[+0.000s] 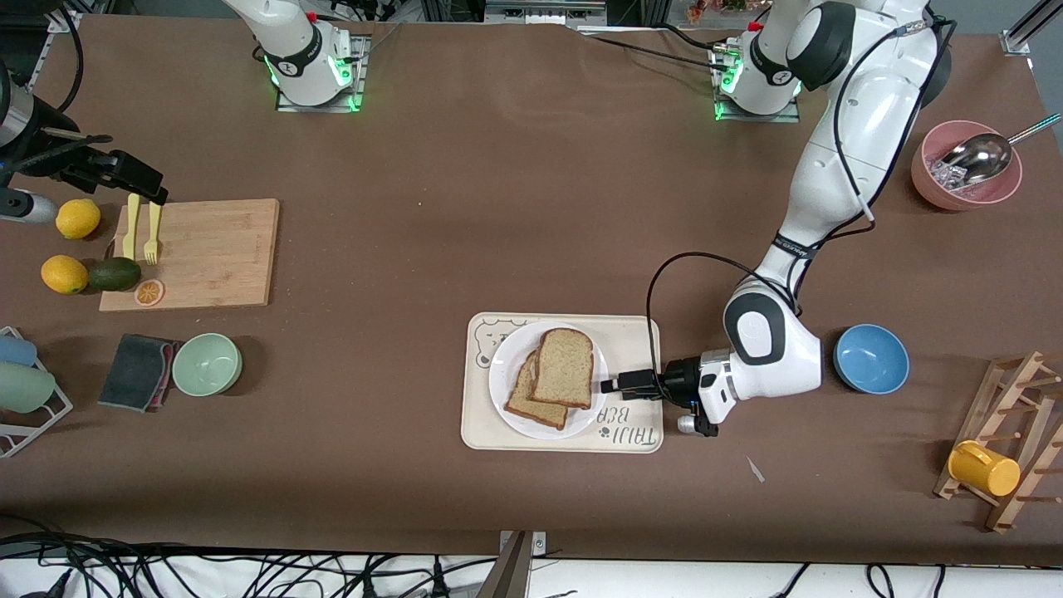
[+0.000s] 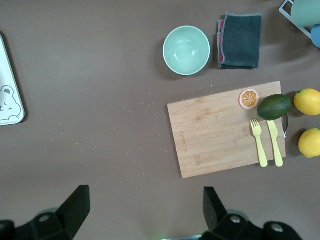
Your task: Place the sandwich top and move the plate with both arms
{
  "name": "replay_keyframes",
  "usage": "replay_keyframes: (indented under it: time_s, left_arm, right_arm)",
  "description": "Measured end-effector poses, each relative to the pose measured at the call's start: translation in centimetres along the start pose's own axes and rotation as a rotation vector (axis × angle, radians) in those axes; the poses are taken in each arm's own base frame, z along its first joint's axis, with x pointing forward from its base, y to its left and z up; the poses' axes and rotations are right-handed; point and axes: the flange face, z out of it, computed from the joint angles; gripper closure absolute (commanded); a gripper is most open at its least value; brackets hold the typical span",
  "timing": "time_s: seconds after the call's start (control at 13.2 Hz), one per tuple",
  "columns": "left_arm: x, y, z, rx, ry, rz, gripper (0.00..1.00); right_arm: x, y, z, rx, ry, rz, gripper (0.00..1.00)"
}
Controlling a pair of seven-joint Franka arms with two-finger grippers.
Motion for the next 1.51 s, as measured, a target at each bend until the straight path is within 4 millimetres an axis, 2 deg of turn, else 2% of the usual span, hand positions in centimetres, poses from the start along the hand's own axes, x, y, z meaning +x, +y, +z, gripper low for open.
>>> replay_keyframes:
  time_s: [0.45,0.68,0.83,1.06,1.21,1.51]
  left_arm:
    - [1.5,4.5,-4.4,0.272,-0.09,0.103,0.0]
    - [1.5,5.7,-6.1,0.392,-0.157,0.176,0.0]
    - [1.7,6.6,-8.3,0.483,-0.201,0.233,0.0]
    - [1.8,8.8,-13.5,0.627,-0.271,0.287,0.0]
    - [1.3,11.0,-16.9,0.725,-0.321,0.301,0.0]
    - [-0.8,17.4,-24.2,0.893,-0.348,0.239,0.0]
  right_arm:
    - [0.0,0.0,0.0,0.001,0.002,0.016,0.0]
    - [0.0,0.0,-0.1,0.001,0.002,0.016,0.0]
    - [0.0,0.0,-0.1,0.001,0.002,0.018,0.0]
    - [-0.1,-0.2,-0.2,0.002,0.005,0.02,0.0]
    - [-0.2,-0.4,-0.3,0.003,0.006,0.017,0.0]
    - [-0.3,-0.6,-0.4,0.004,0.007,0.017,0.0]
